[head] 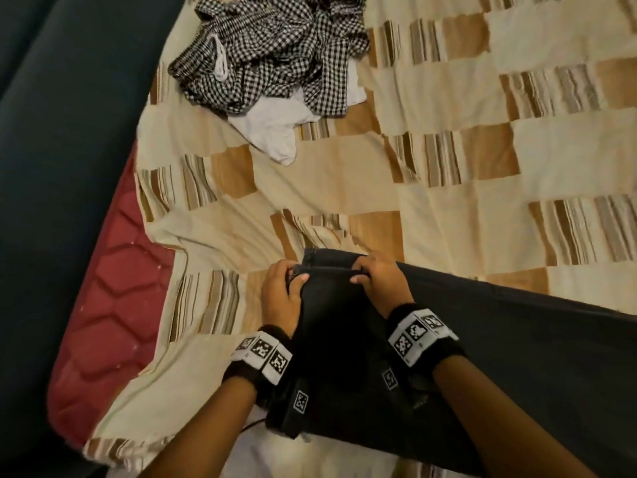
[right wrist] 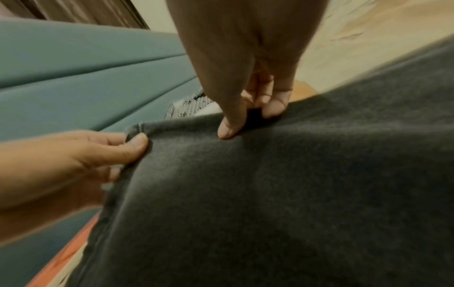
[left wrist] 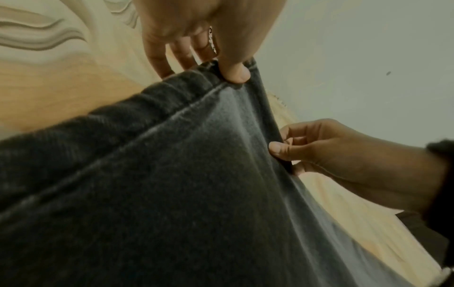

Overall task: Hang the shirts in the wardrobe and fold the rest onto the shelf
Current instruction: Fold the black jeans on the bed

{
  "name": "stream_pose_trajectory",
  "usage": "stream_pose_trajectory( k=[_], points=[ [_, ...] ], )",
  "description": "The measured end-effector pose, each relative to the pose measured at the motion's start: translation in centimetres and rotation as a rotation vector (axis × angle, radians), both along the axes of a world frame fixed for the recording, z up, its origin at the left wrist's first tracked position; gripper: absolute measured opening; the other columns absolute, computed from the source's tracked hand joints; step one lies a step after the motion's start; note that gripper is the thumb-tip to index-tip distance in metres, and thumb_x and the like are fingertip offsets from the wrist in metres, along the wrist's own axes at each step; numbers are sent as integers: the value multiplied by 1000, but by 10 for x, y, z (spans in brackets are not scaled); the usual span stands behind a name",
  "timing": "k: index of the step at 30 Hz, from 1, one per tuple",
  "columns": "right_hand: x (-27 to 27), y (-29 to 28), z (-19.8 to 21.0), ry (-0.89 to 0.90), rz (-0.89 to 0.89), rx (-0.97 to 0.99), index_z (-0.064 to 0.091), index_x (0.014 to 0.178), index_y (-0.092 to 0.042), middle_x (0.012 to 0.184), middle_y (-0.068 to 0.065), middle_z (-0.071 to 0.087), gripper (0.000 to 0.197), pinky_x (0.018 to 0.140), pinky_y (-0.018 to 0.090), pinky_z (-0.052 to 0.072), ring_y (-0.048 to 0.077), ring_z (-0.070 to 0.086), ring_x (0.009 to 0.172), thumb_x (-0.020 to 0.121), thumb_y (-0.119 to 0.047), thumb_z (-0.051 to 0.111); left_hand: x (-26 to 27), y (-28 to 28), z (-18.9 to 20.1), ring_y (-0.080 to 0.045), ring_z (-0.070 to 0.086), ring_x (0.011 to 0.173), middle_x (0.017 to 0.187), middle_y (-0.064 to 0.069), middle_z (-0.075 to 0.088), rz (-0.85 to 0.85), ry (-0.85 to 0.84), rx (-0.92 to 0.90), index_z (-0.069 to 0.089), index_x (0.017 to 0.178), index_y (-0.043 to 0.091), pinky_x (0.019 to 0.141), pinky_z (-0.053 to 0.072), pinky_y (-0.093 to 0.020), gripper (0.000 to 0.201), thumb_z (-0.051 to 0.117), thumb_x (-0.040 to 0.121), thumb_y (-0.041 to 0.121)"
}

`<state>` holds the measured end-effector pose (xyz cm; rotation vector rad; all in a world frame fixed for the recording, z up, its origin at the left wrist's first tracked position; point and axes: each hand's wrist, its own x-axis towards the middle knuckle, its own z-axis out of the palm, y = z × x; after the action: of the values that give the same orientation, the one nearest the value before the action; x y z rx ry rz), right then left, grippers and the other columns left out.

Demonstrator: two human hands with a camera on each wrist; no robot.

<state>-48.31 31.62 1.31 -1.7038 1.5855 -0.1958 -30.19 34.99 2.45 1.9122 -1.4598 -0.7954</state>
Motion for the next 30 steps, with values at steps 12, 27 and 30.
stream_pose_trajectory(
  k=[12, 27, 30],
  points=[
    [11, 14, 1, 16, -190, -188, 41, 137, -12, 138, 9, 40, 53, 104, 35, 38, 23, 38, 126, 88, -22, 62, 20, -22, -20, -14, 52, 93, 98, -3, 57, -9, 201, 329, 45, 127, 5, 79, 36, -15, 35, 52, 94, 16],
    [13, 158, -27, 353, 239, 41, 32, 146, -25, 150, 21, 29, 87, 98, 72, 12, 44, 24, 137, 80, -80, 19, 31, 110, -11, -30, 63, 97, 104, -11, 66, -57, 17, 521, 48, 115, 10, 80, 47, -30, 40, 67, 84, 28],
    [4, 164, -23, 323, 323, -31, 42, 140, -26, 148, 16, 37, 88, 98, 71, 18, 42, 29, 135, 79, -81, 12, 35, 116, -14, -35, 61, 100, 106, -18, 66, -63, -77, 649, 50, 113, 8, 83, 46, -36, 39, 65, 86, 32]
  ],
)
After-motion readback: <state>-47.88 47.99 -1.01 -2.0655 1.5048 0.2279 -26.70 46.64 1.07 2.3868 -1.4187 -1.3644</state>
